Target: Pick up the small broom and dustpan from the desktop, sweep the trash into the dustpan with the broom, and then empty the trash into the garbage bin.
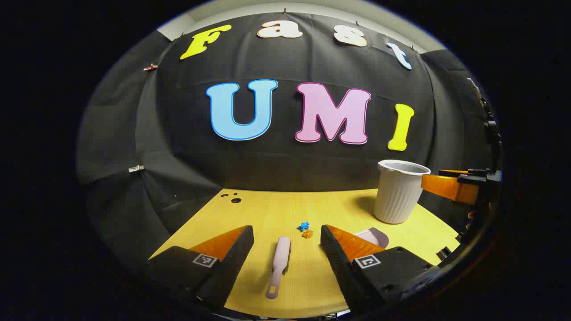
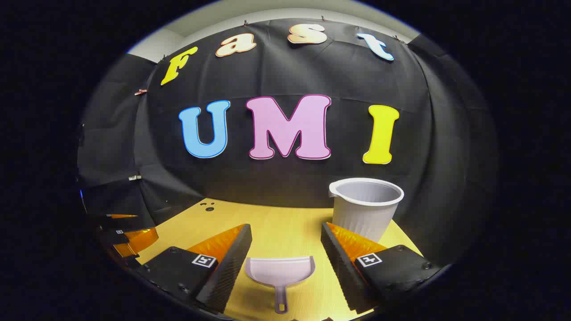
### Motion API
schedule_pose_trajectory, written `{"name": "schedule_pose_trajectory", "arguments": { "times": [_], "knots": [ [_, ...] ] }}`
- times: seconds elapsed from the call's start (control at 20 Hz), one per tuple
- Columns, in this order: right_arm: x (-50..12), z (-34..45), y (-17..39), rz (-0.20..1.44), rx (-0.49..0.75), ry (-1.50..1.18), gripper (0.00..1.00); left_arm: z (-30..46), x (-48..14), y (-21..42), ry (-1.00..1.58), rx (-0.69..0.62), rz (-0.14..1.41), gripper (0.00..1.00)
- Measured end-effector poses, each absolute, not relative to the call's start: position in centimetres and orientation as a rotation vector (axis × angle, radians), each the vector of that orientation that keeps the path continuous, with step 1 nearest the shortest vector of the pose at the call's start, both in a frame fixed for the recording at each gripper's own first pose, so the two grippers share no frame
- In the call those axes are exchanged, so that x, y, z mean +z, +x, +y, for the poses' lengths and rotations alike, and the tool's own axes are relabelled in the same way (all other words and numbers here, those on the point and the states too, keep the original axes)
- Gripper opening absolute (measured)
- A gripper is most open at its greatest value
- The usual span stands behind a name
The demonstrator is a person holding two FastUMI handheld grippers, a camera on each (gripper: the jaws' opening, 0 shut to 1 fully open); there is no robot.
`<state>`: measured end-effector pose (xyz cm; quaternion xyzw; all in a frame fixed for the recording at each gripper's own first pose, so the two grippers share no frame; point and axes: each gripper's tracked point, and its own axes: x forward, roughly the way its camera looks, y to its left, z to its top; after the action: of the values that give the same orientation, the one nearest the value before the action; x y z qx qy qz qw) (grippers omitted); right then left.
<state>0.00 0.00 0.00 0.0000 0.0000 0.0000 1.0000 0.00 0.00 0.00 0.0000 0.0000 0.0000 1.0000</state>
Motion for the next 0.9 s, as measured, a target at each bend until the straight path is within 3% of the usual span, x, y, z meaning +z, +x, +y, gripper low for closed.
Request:
{"name": "schedule_pose_trajectory", "arguments": {
  "times": [0.9],
  "knots": [
    [-1.4,0.7,1.3,0.046,0.016,-0.006,0.98,1.4,-2.2,1.9,-0.046,-0.013,0.091,0.96]
  ]
}}
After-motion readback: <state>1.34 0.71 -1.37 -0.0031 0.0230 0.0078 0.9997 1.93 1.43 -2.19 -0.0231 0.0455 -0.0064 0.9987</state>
